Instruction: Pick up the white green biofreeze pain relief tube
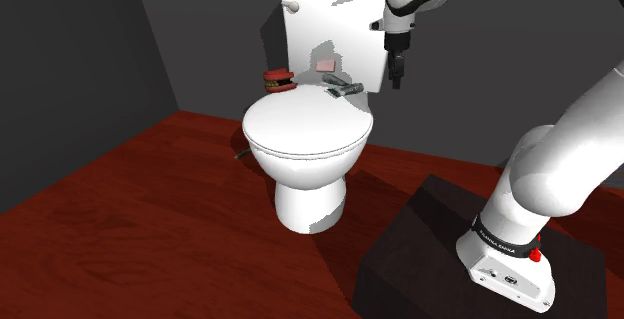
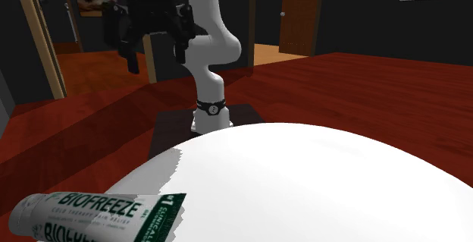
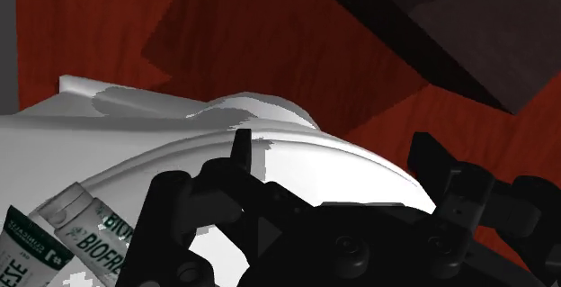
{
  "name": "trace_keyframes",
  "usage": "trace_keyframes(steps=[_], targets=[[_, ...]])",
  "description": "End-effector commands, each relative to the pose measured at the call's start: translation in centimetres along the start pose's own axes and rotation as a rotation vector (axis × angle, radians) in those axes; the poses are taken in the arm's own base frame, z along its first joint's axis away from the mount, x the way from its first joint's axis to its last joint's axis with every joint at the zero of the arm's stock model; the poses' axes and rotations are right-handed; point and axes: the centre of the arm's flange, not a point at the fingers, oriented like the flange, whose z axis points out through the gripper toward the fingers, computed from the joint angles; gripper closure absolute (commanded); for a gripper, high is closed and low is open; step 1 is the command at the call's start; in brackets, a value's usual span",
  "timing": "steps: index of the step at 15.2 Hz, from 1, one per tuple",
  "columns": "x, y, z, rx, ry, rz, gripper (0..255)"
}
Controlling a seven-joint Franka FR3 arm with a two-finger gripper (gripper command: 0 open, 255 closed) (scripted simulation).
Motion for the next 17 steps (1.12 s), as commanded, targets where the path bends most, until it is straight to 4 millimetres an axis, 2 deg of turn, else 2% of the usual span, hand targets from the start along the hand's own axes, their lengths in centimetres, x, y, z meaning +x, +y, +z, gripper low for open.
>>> trace_keyframes(steps=[1,9,17], targets=[[1.3,2.4,0.3,-0.011,-0.004,-0.076,0],[7.1,10.4,2.2,-0.048,-0.015,-0.359,0],[14.9,16.6,4.0,-0.086,-0.026,-0.641,0]])
